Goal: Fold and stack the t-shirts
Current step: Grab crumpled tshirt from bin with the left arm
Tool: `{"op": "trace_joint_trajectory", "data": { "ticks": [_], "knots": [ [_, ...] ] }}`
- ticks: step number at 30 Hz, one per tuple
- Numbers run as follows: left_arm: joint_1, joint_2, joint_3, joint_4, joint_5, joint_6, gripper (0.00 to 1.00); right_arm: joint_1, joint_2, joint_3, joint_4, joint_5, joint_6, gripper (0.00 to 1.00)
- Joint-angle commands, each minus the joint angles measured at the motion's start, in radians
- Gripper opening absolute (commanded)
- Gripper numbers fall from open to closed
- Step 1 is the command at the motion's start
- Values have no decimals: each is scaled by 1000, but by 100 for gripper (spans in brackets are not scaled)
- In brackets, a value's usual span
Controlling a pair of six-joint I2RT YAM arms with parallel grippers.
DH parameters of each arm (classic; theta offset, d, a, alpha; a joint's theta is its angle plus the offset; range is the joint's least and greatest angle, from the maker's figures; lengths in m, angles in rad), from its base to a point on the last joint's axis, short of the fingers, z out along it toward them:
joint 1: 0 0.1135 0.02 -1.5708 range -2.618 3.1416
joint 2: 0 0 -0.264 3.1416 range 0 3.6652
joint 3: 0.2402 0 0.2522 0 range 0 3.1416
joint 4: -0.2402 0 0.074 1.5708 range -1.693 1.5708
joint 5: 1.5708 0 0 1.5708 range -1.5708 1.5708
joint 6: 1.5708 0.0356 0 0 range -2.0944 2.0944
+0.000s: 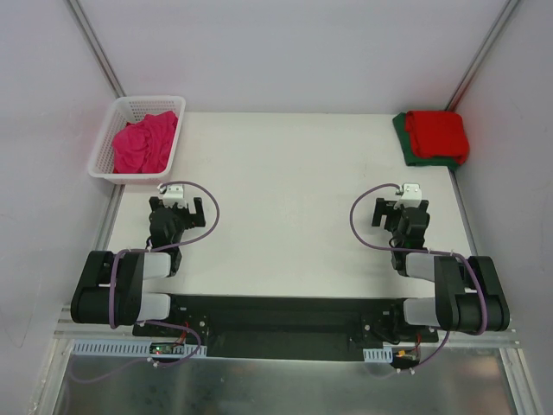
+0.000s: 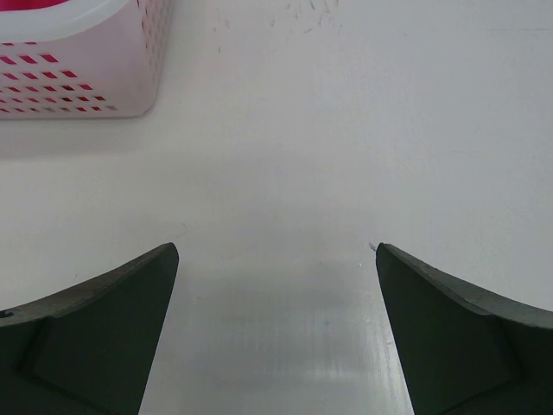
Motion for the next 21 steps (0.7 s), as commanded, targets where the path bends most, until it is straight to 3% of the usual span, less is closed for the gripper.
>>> {"op": "trace_joint_trajectory", "data": {
  "ticks": [1, 21],
  "knots": [
    [5, 2, 26, 50, 25, 1, 99, 2, -5, 25, 55, -11, -5, 96],
    [19, 2, 32, 36, 33, -14, 99, 4, -7, 25, 55, -11, -3, 96]
  ]
}}
